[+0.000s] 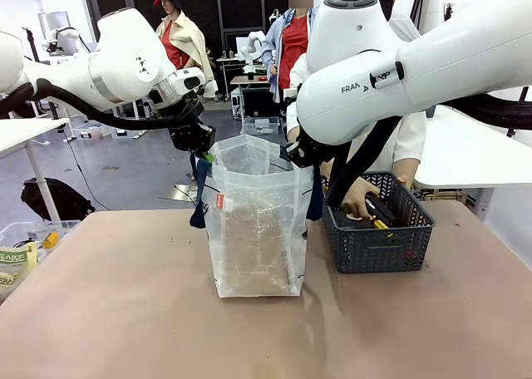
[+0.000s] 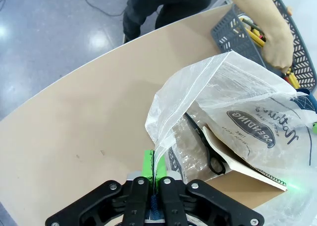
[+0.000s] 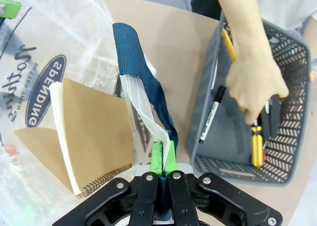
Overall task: Transfer purchased items from the store into the shopping bag.
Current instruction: Move the Reusable shopping bag to the right side of the table.
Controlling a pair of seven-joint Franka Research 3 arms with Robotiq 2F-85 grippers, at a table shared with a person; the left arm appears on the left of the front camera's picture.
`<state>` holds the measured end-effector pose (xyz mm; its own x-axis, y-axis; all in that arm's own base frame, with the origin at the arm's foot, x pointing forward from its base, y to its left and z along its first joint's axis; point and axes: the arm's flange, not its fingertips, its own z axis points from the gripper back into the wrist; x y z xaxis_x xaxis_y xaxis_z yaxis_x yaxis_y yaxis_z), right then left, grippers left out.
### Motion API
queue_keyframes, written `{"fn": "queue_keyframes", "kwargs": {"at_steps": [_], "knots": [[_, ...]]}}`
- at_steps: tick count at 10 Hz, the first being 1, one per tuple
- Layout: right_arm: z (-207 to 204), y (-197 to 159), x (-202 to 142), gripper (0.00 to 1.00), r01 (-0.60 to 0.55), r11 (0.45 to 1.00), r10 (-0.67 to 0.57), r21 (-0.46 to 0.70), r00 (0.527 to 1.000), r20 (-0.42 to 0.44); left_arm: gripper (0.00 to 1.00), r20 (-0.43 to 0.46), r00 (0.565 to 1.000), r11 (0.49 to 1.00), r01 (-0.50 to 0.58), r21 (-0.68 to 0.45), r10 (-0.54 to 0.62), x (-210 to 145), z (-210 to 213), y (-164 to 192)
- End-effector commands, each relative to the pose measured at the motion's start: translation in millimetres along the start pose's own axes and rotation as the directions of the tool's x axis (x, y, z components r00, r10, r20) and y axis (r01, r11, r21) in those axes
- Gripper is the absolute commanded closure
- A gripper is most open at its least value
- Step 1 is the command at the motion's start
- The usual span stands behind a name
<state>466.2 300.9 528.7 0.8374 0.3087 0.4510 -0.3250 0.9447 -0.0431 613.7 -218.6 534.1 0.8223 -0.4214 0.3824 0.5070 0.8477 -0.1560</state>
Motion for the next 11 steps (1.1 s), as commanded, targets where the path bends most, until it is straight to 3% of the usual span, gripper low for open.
{"fn": "queue_keyframes", "kwargs": {"at_steps": [1,11], "knots": [[1.0,-1.7,-2.4,1.00,0.006,1.000,-0.006,0.015,1.000,-0.002,1.00,0.005,1.000,1.000,-0.007,0.000,0.007,-0.1,1.1,3.1],[1.0,-1.7,-2.4,1.00,0.006,1.000,-0.006,0.015,1.000,-0.002,1.00,0.005,1.000,1.000,-0.007,0.000,0.007,-0.1,1.1,3.1]]}}
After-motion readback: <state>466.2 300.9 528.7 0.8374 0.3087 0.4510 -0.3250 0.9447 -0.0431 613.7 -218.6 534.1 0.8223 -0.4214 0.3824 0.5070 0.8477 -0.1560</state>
